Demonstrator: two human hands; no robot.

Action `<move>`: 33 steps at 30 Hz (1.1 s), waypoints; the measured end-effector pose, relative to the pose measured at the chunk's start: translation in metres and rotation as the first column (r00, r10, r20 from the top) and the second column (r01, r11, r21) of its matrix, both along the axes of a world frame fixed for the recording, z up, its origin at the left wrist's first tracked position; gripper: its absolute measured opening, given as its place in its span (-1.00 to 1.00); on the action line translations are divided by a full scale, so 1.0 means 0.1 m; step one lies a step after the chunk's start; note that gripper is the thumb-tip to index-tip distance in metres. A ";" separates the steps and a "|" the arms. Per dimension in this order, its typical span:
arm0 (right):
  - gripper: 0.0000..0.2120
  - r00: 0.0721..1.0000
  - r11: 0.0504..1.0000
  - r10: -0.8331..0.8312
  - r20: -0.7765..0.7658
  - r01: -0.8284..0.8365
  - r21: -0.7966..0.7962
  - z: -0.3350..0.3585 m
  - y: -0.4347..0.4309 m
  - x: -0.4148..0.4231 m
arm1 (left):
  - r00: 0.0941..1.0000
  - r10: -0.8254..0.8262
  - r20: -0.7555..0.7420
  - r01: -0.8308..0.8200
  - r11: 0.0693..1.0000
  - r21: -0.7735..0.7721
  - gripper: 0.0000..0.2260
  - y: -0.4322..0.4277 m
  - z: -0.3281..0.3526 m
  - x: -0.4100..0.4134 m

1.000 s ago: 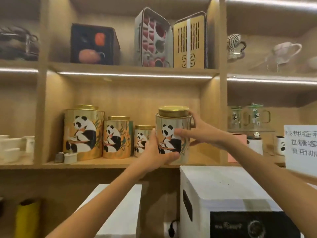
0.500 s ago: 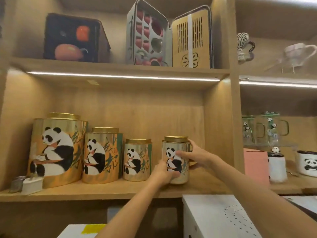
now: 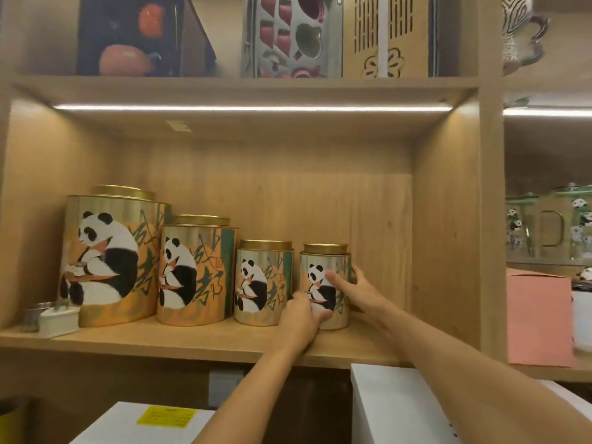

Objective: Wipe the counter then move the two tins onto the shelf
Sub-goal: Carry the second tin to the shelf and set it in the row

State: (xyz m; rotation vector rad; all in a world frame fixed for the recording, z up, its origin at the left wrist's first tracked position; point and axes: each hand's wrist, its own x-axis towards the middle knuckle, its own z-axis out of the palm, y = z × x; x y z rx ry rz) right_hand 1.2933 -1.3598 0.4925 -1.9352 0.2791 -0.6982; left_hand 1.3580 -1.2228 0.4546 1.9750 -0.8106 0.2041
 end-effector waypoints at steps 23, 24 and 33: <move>-0.19 0.992 0.942 -0.122 -0.031 0.106 -0.318 -0.39 -0.06 0.07 | 0.906 0.209 0.369 -0.283 0.946 0.159 -0.63 0.06 -0.04 -0.11; -0.19 0.992 0.941 -0.123 -0.031 0.107 -0.321 -0.39 -0.05 0.06 | 0.905 0.211 0.368 -0.286 0.944 0.163 -0.64 0.07 -0.04 -0.12; -0.19 0.997 0.953 -0.056 -0.058 0.036 -0.300 -0.33 0.04 -0.01 | 0.896 0.227 0.381 -0.300 0.943 0.143 -0.67 0.08 -0.06 -0.11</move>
